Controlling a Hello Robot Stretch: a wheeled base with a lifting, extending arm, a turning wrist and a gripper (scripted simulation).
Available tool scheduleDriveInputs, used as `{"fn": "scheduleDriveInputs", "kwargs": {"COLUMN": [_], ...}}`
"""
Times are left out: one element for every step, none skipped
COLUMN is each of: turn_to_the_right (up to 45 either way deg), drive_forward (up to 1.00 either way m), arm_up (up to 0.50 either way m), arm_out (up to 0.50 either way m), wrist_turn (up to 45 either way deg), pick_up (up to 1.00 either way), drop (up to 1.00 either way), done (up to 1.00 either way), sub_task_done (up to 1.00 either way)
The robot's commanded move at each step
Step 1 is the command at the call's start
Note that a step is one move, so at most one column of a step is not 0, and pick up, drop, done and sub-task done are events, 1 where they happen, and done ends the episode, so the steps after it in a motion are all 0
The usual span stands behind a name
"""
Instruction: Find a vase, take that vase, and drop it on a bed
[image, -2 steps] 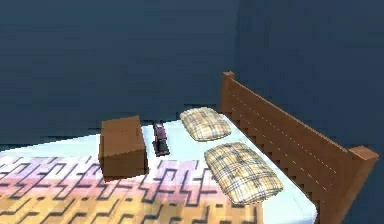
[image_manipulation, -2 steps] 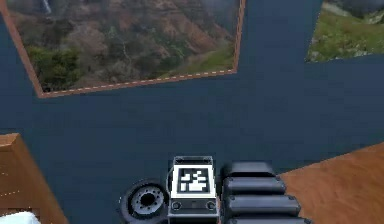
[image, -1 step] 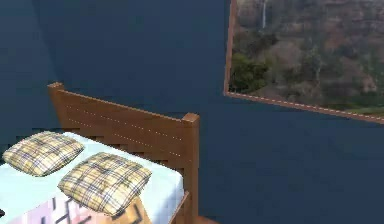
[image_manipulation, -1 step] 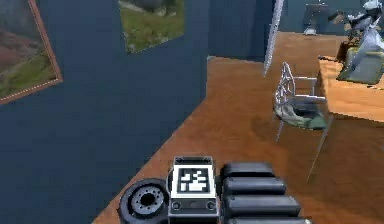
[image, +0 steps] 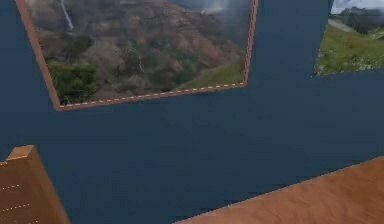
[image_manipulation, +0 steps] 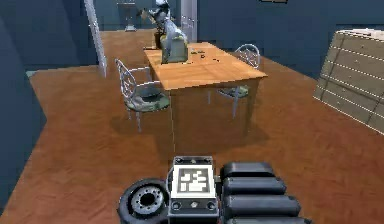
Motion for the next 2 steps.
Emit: {"fn": "scheduleDriveInputs", "kwargs": {"turn_to_the_right": [45.0, 15.0], "drive_forward": [0.00, 0.00], "arm_up": [0.00, 0.00], "arm_out": [0.00, 0.00], "wrist_turn": [0.0, 0.0], "pick_up": [0.00, 0.00], "drop": [0.00, 0.00], "done": [0.00, 0.00], "sub_task_done": [0.00, 0.00]}}
